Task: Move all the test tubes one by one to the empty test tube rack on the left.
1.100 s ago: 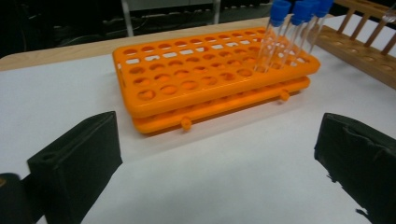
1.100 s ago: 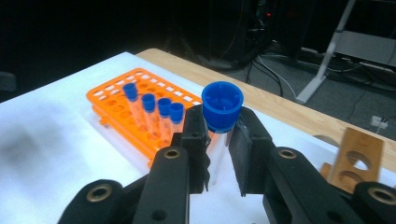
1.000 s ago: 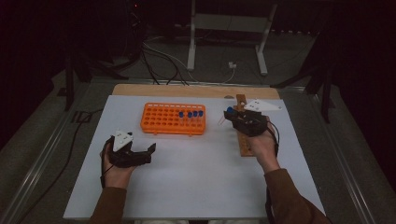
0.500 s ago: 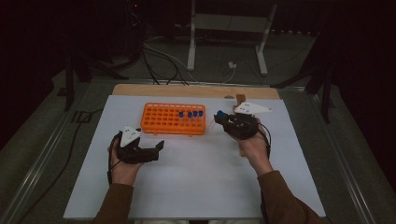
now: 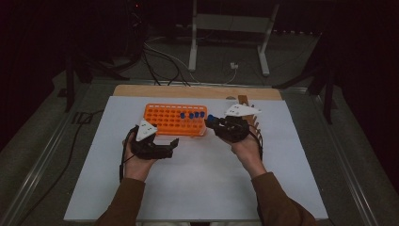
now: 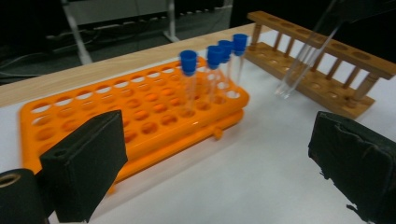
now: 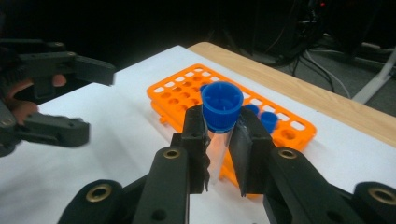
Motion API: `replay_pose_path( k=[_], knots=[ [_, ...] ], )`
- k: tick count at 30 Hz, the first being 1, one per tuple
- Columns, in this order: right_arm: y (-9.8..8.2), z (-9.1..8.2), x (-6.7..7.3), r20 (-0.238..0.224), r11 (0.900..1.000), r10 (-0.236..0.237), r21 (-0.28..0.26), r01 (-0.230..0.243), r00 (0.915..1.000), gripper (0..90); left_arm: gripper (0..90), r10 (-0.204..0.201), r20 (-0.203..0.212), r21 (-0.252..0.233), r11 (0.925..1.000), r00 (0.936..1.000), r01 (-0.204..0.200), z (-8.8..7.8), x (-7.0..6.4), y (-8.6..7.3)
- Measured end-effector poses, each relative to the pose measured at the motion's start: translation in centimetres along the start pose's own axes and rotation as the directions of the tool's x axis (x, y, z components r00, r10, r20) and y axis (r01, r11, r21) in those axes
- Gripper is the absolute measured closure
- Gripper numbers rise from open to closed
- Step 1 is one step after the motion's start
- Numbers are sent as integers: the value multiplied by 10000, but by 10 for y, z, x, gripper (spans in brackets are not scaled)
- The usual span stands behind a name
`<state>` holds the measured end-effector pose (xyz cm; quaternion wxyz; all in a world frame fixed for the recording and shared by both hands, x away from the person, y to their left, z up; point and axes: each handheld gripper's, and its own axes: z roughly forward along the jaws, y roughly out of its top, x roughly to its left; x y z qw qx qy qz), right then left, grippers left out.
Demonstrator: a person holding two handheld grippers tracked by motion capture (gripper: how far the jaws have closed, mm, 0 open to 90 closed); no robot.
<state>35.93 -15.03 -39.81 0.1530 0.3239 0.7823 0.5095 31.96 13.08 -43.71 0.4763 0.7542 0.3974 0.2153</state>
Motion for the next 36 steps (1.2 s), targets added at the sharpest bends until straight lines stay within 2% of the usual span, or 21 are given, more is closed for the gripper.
replay_pose_path(
  k=[6, 8, 9, 13, 18, 28, 33, 36],
  knots=[
    [2, 7, 7, -281, 9999, -27, 115, 30, 9996, 770, 76, 294, 345, 73, 9995, 9990, -297, 12, -10, 6],
    [2, 9, 9, -346, 9999, -14, 123, 18, 9994, 770, 112, 404, 557, 74, 9991, 9976, -409, 15, -14, 7],
    [2, 10, 9, -408, 9999, 19, 136, -14, 9992, 770, 158, 470, 725, 57, 9989, 9963, -475, 16, -16, 8],
    [2, 13, 12, -567, 9998, 49, 170, -40, 9984, 770, 230, 794, 789, -43, 9968, 9937, -793, 22, -24, 11],
    [2, 16, 16, -723, 9998, 59, 194, -46, 9974, 770, 351, 1013, 731, -122, 9948, 9922, -1007, 30, -33, 16],
    [3, 20, 22, -973, 9997, 15, 234, 8, 9953, 770, 675, 1718, 804, -257, 9851, 9818, -1703, 36, -43, 18],
    [3, 20, 21, -1066, 9997, 88, 248, -62, 9943, 771, 751, 1785, 724, -348, 9837, 9813, -1764, 35, -43, 19],
    [3, 19, 21, -1104, 9997, 106, 250, -79, 9938, 772, 760, 1827, 728, -351, 9829, 9805, -1805, 35, -43, 19]
  ],
)
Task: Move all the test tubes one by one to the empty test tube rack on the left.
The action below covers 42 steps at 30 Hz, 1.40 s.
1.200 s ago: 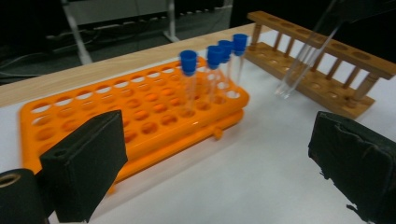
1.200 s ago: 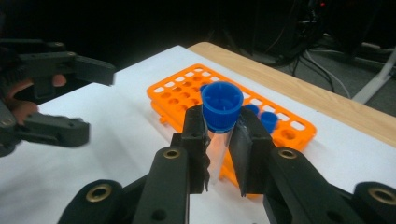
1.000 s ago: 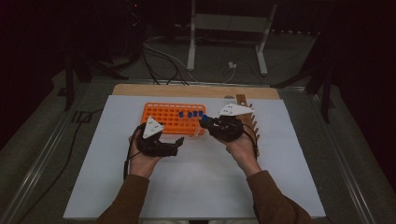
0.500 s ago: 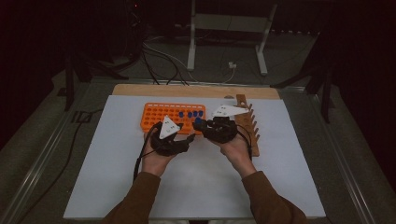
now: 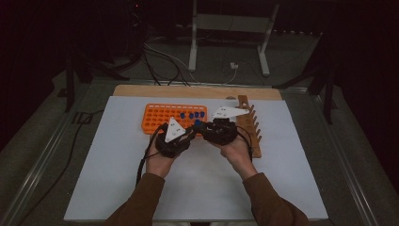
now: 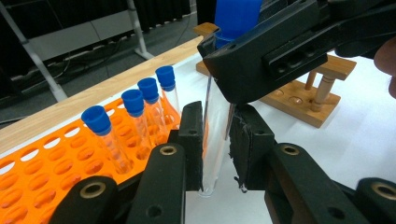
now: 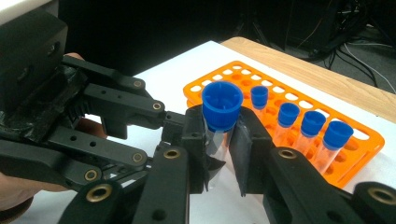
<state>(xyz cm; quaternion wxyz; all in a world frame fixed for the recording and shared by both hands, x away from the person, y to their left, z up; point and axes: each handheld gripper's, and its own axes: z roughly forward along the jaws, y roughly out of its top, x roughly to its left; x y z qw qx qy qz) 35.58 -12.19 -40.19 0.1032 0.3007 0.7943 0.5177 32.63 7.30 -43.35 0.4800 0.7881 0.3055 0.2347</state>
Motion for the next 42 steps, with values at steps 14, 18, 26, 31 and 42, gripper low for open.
replay_pose_path(
  k=[14, 18, 26, 31, 42],
  knots=[
    [1, 0, -2, -152, 9999, 112, -5, -113, 9998, 772, 762, 193, 52, -146, 9997, 9998, -192, -1, 0, 1],
    [0, 0, -2, -130, 10000, 81, 23, -81, 9999, 769, 778, 267, 35, -63, 9996, 9996, -267, 0, -1, 1],
    [0, -4, -5, -73, 9998, 200, -43, -200, 9998, 487, 781, 58, -84, -53, 10000, 9999, -58, 1, 5, 1],
    [-1, -9, -9, 43, 9998, 184, -82, -184, 9998, 275, 782, -116, -197, -154, 9998, 9997, 113, 0, 12, 1],
    [-10, -12, -9, 976, 9982, -464, 419, 425, 9941, 128, 781, -511, -386, -316, 9983, 9979, 499, 1, 25, 0]
  ],
)
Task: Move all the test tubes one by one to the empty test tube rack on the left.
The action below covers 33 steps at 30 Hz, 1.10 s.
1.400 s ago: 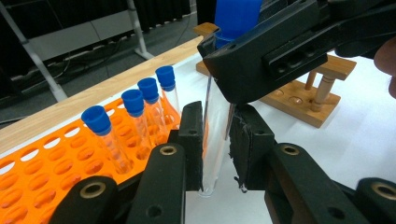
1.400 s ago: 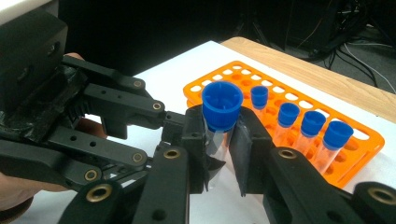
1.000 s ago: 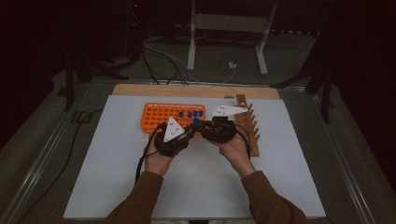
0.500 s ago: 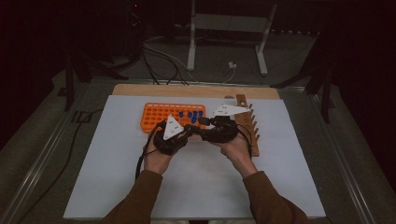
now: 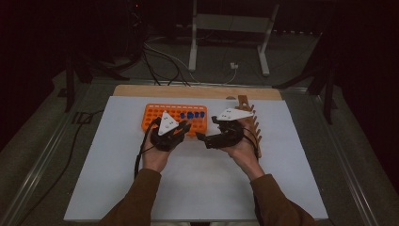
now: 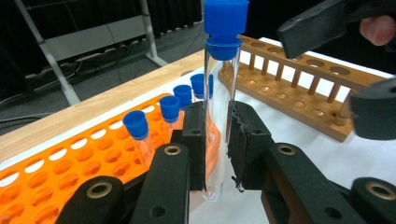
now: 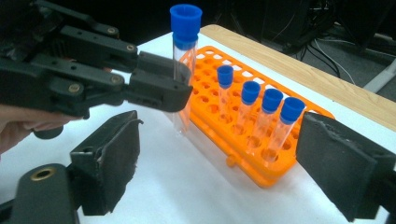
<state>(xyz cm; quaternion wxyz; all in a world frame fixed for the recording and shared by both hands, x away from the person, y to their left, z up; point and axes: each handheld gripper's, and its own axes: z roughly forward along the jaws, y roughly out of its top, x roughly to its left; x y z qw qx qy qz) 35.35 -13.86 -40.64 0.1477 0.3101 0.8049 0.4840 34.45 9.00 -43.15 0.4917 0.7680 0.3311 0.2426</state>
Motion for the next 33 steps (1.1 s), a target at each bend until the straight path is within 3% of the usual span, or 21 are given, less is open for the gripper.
replay_pose_path(
  k=[15, 23, 33],
  knots=[
    [-11, -16, -17, 234, 9969, 662, -439, -651, 9975, 33, 781, -481, -449, -188, 9987, 9978, 473, 0, 27, -2],
    [-23, -28, -23, 578, 9963, 773, -414, -750, 9953, 8, 780, -799, -698, -350, 9964, 9944, 776, 2, 40, -4],
    [-35, -47, -29, 915, 9930, 951, -784, -880, 9913, 8, 780, -1201, -896, -535, 9919, 9887, 1156, 13, 51, -10]
  ],
)
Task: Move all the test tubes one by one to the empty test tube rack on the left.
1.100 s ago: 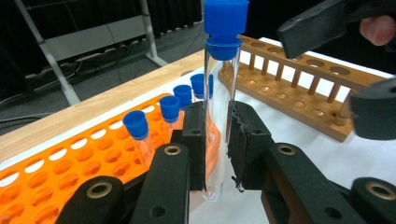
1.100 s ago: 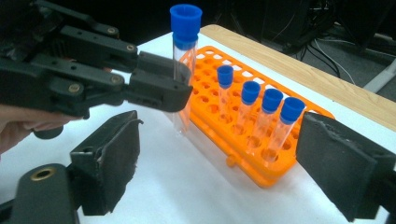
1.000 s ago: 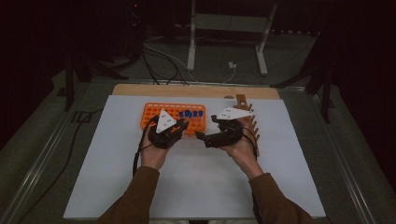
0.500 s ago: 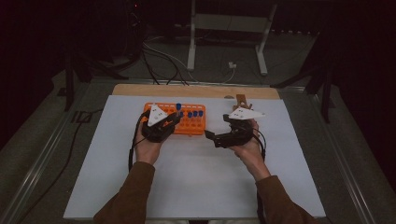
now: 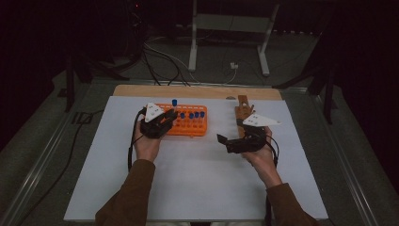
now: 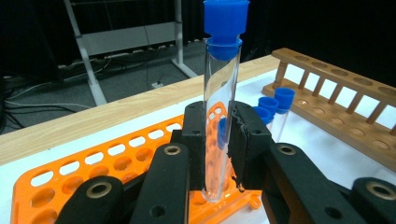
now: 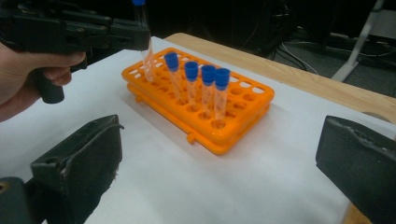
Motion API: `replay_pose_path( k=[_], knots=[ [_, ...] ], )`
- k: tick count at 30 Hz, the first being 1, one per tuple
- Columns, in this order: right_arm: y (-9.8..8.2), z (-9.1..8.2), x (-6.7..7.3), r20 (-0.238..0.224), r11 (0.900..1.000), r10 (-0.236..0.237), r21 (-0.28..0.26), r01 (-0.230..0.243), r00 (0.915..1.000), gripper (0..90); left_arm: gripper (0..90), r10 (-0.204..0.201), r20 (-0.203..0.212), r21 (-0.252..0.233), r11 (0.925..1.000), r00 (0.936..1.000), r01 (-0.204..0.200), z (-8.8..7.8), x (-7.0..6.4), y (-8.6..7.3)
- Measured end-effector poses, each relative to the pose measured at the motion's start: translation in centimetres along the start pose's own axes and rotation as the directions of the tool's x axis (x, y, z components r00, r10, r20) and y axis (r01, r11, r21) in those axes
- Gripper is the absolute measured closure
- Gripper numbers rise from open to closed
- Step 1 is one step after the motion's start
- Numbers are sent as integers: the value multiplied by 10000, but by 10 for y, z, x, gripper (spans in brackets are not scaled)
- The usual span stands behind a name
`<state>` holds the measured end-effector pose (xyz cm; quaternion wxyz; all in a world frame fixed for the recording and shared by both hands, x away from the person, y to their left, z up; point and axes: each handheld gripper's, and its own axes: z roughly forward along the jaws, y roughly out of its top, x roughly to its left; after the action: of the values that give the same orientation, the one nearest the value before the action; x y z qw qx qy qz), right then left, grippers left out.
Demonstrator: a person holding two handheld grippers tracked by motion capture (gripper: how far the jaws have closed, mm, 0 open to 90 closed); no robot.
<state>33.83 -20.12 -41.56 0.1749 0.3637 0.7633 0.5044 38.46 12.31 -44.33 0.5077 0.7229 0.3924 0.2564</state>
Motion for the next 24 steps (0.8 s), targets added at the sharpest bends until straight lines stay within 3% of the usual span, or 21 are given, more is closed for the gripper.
replay_pose_path(
  k=[12, 24],
  knots=[
    [-16, -19, -17, 495, 9979, 590, -298, -576, 9970, 8, 780, -168, -27, 152, 9997, 9999, 169, 16, 1, -8],
    [-24, -37, -24, 738, 9971, 648, -437, -617, 9952, 8, 780, -228, -144, 267, 9994, 9996, 231, 23, 2, -13]
  ],
)
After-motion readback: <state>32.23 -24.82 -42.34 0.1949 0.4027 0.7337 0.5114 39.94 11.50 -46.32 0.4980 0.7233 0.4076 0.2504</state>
